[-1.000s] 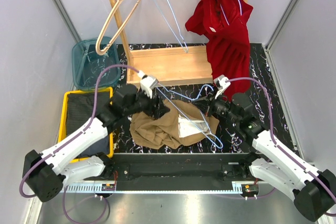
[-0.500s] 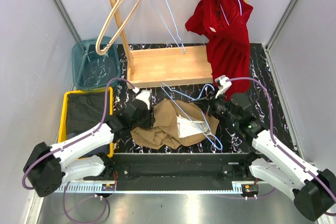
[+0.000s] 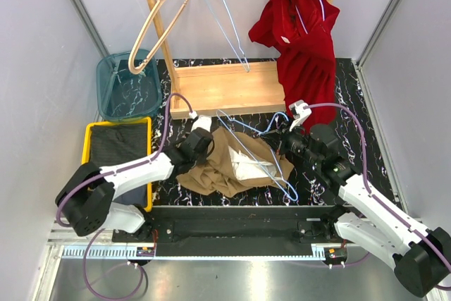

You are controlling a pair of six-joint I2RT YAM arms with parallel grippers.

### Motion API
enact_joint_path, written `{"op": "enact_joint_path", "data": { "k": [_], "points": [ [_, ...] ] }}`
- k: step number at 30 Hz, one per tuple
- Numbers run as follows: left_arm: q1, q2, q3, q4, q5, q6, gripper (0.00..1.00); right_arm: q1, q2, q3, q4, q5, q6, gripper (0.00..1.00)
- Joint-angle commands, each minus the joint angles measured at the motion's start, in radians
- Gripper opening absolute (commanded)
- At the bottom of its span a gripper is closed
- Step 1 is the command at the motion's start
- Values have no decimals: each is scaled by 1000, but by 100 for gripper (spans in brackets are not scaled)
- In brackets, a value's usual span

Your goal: Place the skirt on the hanger

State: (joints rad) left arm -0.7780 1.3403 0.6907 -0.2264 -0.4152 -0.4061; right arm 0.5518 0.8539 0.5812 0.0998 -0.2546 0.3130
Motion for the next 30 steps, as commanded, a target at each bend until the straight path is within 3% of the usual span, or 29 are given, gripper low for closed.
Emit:
{"op": "enact_joint_path", "data": {
  "k": [1,7,13,24,27,28,30],
  "points": [
    [35,51,59,264,-151,124,0,5,-16,36,37,-29,-3,0],
    [88,216,127,482,-139,228,0,5,-39,11,43,-18,6,0],
    [147,235,170,418,-96,188,0,5,-55,11,40,11,20,0],
    [151,39,-42,262,-4,-23,0,5,-18,-9,32,55,43,0],
    [152,-3,-69,230,4,-51,30,5,-1,-18,31,58,46,0],
    [151,-24,-69,205,-2,-54,52,5,5,-21,31,58,47,0],
    [151,-61,-60,176,-4,-54,70,5,13,-32,34,46,51,0]
  ]
}}
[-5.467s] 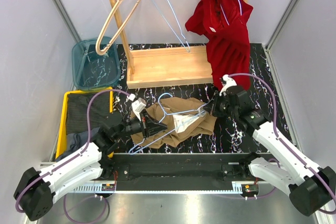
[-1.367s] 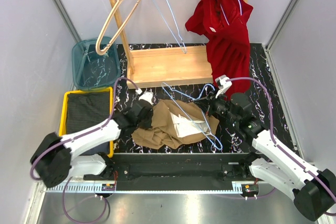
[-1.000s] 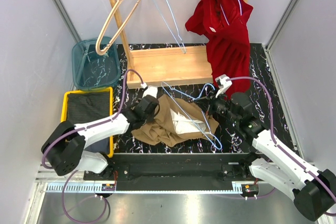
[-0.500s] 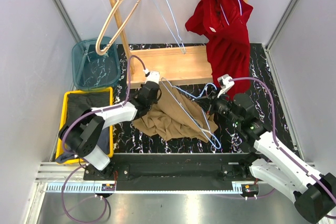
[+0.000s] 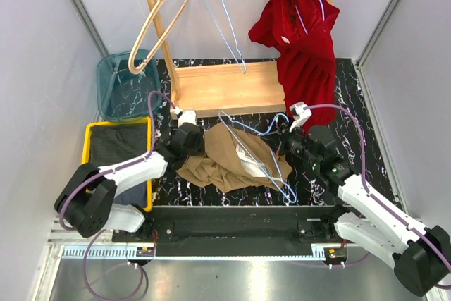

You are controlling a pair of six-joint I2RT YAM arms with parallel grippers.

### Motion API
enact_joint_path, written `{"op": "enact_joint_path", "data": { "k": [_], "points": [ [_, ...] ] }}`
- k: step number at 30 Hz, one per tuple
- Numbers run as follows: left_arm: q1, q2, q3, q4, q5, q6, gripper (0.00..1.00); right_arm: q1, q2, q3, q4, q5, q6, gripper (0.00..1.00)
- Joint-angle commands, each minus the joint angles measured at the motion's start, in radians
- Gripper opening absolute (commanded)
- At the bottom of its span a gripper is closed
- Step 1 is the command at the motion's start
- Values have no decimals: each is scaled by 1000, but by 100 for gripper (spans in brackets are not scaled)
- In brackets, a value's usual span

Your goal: Place the skirt on the hanger

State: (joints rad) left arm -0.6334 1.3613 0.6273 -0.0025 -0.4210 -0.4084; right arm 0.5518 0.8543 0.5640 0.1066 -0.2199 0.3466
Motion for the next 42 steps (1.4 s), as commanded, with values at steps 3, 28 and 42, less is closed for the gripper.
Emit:
{"op": "enact_joint_path", "data": {
  "k": [3,28,42],
  "points": [
    [6,-140,66,-76,46,-20,83,5,17,-30,34,16,25,0],
    [-88,343,676,-384,110,-20,86,5,2,-79,99,241,107,0],
    [-92,542,805,-514,15,-17,61,7,-8,-99,93,264,114,0]
  ]
}}
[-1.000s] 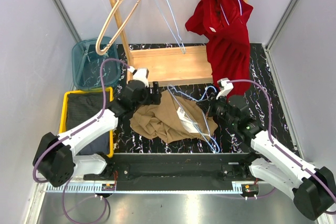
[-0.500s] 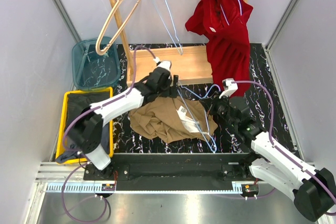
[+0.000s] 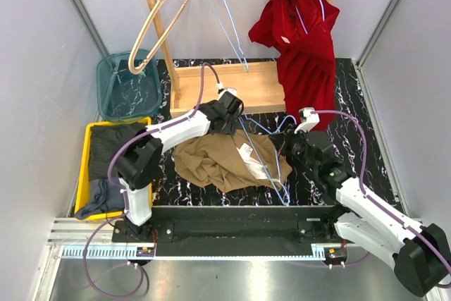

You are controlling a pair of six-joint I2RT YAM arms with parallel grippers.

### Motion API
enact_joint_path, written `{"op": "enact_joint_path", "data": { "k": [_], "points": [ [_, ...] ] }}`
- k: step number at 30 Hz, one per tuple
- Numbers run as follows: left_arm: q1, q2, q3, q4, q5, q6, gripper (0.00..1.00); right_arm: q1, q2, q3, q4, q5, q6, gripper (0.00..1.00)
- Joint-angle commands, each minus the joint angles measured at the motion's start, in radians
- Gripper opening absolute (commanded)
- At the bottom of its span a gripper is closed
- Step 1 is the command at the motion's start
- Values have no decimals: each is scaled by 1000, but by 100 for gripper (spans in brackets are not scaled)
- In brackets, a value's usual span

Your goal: Place the skirt on the hanger

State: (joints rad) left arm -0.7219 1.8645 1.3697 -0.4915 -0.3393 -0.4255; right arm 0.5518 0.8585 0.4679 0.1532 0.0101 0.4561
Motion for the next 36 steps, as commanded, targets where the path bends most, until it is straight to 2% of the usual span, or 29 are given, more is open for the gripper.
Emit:
{"op": "enact_joint_path", "data": {
  "k": [1,4,5,6,8,9,11,17,23,26,30,36],
  "points": [
    [-4,45,75,-33,-82,1,61,5,-10,-3,45,33,4,0],
    [-4,64,92,-41,-96,4,54,5,-13,-3,39,31,3,0],
    [-4,65,95,-42,-95,5,48,5,-12,-5,37,31,1,0],
    [-5,65,97,-42,-95,10,34,5,-13,-5,32,31,-2,0],
    [-4,61,97,-48,-95,8,22,5,-18,-5,28,30,0,0],
    [-4,58,94,-55,-95,4,8,5,-19,-5,25,27,-3,0],
    [-4,32,74,-65,-101,-1,0,5,-27,-5,19,25,-5,0],
    [-7,-112,-33,-52,-69,-1,0,5,-42,12,-3,-7,-36,0],
    [-19,-309,-185,42,12,50,0,5,-59,40,-12,-186,-106,0],
    [-17,-456,-303,114,39,66,0,5,-68,43,23,-292,-129,0],
    [-19,-599,-534,269,84,54,0,8,-56,32,78,-423,-148,0],
    [-24,-749,-785,410,91,-51,0,7,-59,9,126,-542,-154,0]
  ]
}}
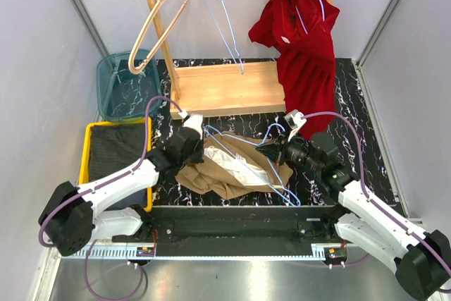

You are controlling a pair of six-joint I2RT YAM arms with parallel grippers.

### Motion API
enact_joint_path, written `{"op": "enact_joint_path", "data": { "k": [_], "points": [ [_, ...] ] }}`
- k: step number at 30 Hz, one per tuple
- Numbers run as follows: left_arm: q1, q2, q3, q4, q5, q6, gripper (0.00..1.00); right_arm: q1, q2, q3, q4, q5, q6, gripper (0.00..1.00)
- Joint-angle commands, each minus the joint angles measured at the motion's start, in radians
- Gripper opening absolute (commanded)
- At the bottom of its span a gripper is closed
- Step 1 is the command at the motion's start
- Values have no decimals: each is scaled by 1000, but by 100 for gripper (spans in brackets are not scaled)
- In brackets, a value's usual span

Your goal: Place the skirt on the hanger

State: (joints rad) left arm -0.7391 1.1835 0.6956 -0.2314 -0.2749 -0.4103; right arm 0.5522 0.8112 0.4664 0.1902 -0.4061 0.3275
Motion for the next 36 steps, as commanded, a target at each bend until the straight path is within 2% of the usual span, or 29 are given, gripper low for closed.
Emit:
{"op": "enact_joint_path", "data": {
  "k": [1,9,10,11,13,14,17,28,33,36],
  "points": [
    [-8,-82,-131,155,19,-80,0,8,-17,9,89,-134,-25,0],
    [-14,-76,-186,132,8,-131,0,8,-58,-34,64,-122,-19,0],
    [-16,-71,-183,129,8,-134,12,8,-58,-38,68,-112,-12,0],
    [-17,-74,-182,124,5,-133,19,8,-58,-43,75,-108,-10,0],
    [-20,-84,-159,109,0,-119,27,8,-47,-45,80,-100,-7,0],
    [-20,-94,-136,87,-4,-108,39,8,-44,-43,81,-97,-8,0],
    [-23,-116,-84,47,-3,-87,48,8,-23,-37,81,-82,-7,0],
    [-62,-180,70,-49,29,-58,57,8,9,-26,103,-56,7,0],
    [-74,-176,111,-25,130,-47,57,9,13,-26,100,-28,10,0],
    [-89,-116,110,23,180,-61,55,9,20,-28,104,-20,13,0]
  ]
}}
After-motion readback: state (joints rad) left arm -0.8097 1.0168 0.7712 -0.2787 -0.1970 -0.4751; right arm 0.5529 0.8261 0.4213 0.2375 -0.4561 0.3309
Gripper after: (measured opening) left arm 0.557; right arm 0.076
